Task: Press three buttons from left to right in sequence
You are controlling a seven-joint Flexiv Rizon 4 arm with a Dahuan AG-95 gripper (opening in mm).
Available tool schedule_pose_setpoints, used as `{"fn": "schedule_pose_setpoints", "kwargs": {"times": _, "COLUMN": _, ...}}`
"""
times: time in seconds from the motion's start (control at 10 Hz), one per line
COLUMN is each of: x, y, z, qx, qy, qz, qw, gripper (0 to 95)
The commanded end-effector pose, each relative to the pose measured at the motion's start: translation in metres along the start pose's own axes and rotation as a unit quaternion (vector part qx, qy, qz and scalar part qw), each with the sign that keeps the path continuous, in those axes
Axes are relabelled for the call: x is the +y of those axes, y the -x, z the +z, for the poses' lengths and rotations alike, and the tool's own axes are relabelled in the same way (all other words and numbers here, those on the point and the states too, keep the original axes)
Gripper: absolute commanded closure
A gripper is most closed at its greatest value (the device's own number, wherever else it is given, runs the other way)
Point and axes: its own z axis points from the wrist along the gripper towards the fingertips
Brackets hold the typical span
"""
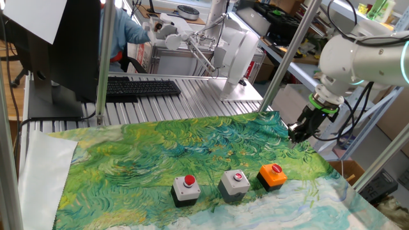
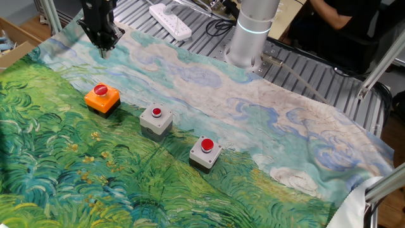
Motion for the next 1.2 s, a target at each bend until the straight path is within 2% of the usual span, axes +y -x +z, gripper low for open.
{"fn": "schedule_pose_setpoints", "kwargs": {"times": 0.1, "x": -0.0001, "y": 0.0002, "z": -0.0001, "qx": -0.001, "qy": 0.001, "qz": 0.0, "qw": 1.0, "gripper": 95.0}}
{"fn": "schedule_pose_setpoints", "kwargs": {"times": 0.4, "x": -0.0001, "y": 0.0002, "z": -0.0001, "qx": -0.001, "qy": 0.001, "qz": 0.014, "qw": 0.9999, "gripper": 95.0}}
{"fn": "schedule_pose_setpoints", "kwargs": {"times": 0.9, "x": -0.0006, "y": -0.0008, "z": -0.0003, "qx": -0.001, "qy": 0.0, "qz": 0.009, "qw": 1.0, "gripper": 95.0}}
{"fn": "schedule_pose_setpoints", "kwargs": {"times": 1.2, "x": -0.0026, "y": -0.0054, "z": 0.0003, "qx": -0.003, "qy": -0.006, "qz": 0.008, "qw": 0.9999, "gripper": 95.0}}
